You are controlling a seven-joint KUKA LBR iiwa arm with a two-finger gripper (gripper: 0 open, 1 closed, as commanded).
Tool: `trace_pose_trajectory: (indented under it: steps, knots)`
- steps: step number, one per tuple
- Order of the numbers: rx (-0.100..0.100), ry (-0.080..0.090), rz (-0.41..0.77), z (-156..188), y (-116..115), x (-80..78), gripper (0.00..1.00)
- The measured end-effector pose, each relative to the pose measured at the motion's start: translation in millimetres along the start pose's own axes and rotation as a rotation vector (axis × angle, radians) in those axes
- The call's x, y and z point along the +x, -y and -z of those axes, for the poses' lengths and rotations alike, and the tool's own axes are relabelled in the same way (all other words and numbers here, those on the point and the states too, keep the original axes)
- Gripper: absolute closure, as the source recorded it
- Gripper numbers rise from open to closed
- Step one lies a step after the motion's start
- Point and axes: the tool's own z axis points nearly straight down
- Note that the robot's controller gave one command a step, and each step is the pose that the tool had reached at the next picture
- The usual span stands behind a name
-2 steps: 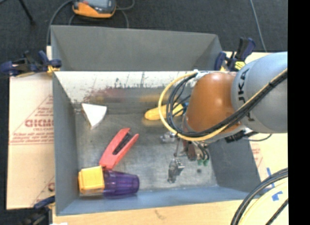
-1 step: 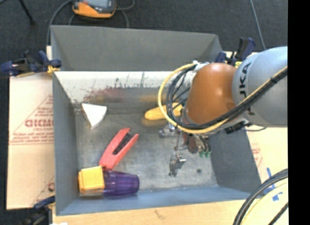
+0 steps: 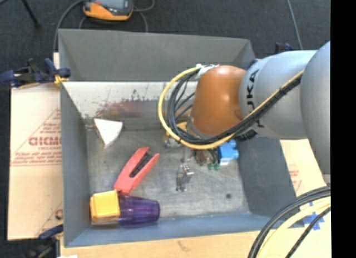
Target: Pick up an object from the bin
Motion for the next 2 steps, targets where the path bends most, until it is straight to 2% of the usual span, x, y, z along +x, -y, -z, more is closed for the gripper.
trace_pose_trajectory:
  steps: [1,2]
  knots:
    - [-0.003,-0.021,-0.108,-25,-21,-14.5,0.00]
    - [0.003,0.007,0.042,-45,-68,-18.3,0.00]
